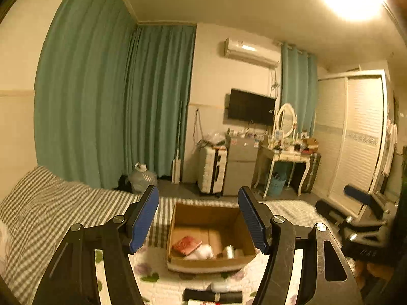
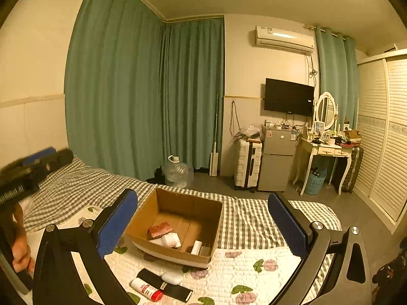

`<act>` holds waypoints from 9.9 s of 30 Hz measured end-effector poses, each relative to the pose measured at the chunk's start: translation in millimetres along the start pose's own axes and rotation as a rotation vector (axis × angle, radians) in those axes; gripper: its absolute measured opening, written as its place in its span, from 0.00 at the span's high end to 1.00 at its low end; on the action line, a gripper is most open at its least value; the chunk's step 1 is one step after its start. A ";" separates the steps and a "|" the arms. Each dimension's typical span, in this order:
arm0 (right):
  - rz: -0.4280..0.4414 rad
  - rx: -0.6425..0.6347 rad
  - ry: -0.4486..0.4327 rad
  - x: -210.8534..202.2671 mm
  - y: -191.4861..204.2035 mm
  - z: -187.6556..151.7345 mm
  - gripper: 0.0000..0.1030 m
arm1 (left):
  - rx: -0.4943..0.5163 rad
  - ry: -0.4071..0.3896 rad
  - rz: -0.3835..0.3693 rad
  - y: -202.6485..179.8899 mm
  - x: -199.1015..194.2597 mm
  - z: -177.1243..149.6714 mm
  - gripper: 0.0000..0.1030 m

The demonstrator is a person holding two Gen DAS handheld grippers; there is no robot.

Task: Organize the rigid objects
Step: 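Open the left tool to drop the card case and withdraw both tools, then grasp the light blue earbud case with the right tool while the left tool grasps the white red-capped bottle, then carry the bottle and earbud case over the box and open both tools, then withdraw both tools from the box toward the black cylinder, then grasp the black cylinder with the right tool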

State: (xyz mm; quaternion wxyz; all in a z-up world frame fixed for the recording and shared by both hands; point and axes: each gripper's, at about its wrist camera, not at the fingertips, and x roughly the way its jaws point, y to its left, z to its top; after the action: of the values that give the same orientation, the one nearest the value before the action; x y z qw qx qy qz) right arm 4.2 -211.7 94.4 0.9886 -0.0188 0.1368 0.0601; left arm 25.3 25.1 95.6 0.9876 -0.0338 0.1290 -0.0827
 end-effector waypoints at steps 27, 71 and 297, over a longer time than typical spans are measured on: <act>0.029 0.056 0.328 128.7 -11.5 -129.9 0.00 | 0.072 0.493 -0.049 -12.0 127.2 -193.8 0.34; 0.238 0.084 0.703 248.8 38.5 -237.7 0.44 | -0.016 0.700 -0.101 8.6 166.3 -247.3 0.28; 0.326 -0.279 0.755 220.3 67.9 -242.2 0.59 | 0.048 0.666 0.044 30.8 141.8 -198.2 0.64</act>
State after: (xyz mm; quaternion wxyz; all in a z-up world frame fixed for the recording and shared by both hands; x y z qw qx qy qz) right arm 141.2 -132.3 -200.1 0.8347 -0.1511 0.4807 0.2221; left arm 113.6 22.0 -133.6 0.8933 0.0209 0.4433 -0.0710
